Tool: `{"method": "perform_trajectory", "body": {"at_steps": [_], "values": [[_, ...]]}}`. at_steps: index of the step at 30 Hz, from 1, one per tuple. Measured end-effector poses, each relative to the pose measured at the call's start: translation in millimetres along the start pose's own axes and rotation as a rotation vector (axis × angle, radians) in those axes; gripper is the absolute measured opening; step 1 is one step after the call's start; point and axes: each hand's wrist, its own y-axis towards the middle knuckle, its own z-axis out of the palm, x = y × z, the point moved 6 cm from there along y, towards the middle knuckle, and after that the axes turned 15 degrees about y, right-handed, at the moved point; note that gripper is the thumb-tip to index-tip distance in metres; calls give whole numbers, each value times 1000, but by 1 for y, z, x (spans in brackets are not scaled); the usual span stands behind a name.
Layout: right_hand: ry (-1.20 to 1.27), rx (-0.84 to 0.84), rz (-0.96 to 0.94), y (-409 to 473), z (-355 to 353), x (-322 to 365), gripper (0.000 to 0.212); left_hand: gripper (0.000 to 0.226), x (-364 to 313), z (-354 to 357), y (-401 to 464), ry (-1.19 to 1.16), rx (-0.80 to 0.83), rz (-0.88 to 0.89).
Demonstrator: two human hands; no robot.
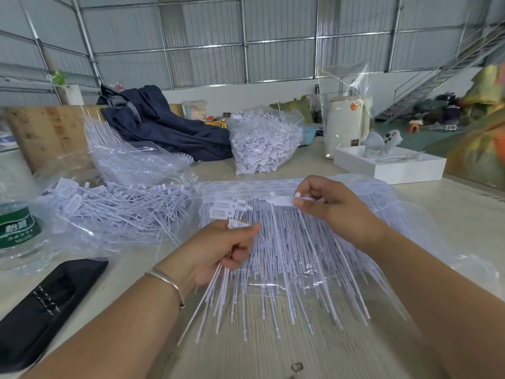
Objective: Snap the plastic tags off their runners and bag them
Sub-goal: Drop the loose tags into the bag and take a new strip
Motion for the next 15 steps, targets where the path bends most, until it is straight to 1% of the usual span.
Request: {"method": "perform_trajectory", "body": {"at_steps": [2, 5, 7, 9, 12, 15], "values": [[-70, 60, -27, -2, 8, 3, 13, 33, 3, 1, -1, -11, 19, -60], [-224, 141, -58, -4, 20, 1, 14, 40, 6, 1, -2, -22, 28, -132], [-272, 172, -76, -5, 25, -1, 14, 46, 4, 2, -2, -37, 25, -125], [-302, 186, -82, -5, 27, -3, 14, 50, 2, 3, 0, -112, 13, -114], [-345, 176, -83, -5, 28, -5, 17, 45, -5, -1, 2, -214, -57, -51], [-355, 152, -100, -6, 28, -3, 17, 24, -13, -2, -1, -200, -73, 43]]}}
